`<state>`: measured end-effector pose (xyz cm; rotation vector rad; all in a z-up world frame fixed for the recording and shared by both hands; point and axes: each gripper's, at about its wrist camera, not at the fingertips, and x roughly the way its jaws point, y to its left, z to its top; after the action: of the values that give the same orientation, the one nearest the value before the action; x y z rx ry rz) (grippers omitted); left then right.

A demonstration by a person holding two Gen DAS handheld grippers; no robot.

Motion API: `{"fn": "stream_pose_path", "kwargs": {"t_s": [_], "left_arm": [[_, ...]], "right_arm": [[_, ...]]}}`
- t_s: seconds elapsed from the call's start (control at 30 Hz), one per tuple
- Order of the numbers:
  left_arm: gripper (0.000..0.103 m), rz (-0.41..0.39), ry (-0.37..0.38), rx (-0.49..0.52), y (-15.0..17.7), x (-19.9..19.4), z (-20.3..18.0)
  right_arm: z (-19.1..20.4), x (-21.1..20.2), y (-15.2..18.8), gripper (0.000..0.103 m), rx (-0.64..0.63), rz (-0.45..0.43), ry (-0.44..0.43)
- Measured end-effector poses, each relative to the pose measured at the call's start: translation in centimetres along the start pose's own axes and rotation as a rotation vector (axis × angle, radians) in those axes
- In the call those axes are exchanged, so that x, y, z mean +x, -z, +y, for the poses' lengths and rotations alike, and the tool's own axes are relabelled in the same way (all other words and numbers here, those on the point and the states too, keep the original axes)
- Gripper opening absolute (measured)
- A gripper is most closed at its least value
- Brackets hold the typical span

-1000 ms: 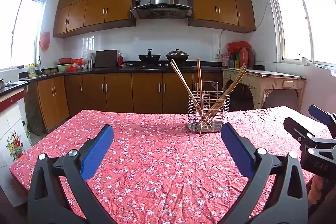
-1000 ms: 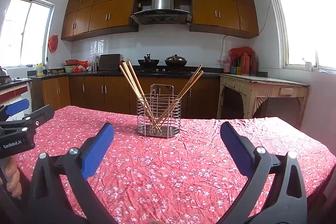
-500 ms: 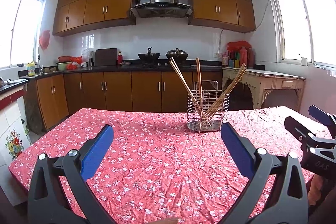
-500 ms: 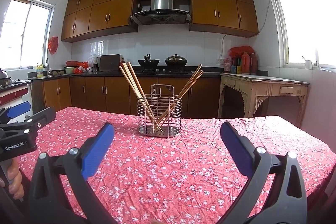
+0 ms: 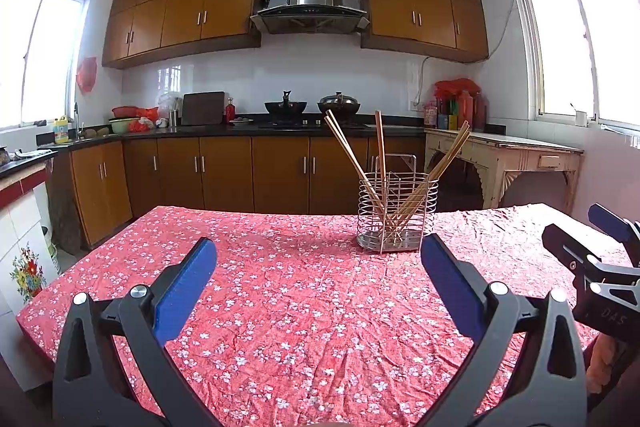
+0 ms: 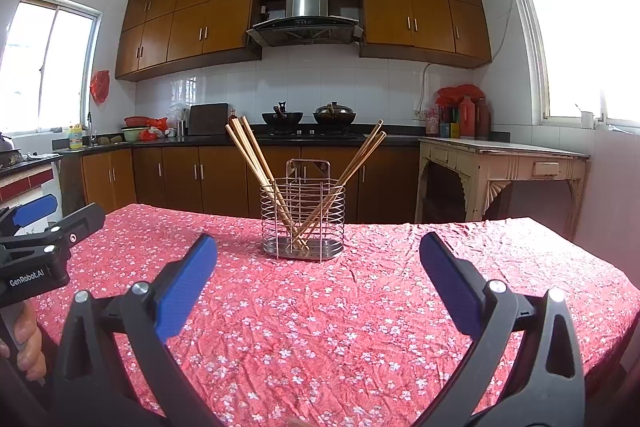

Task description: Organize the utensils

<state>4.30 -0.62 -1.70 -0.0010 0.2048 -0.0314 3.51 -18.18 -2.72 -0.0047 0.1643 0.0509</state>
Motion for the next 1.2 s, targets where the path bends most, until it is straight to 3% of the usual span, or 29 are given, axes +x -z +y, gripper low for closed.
{"fn": "stream_pose_path", "kwargs": {"t_s": [1.2], "left_arm": [[0.101,0.011,0.003,-0.006,0.09,0.12,-0.01]], "right_arm": [[0.12,0.05,0.22,0.099,0.004,0.006,-0.001]]}}
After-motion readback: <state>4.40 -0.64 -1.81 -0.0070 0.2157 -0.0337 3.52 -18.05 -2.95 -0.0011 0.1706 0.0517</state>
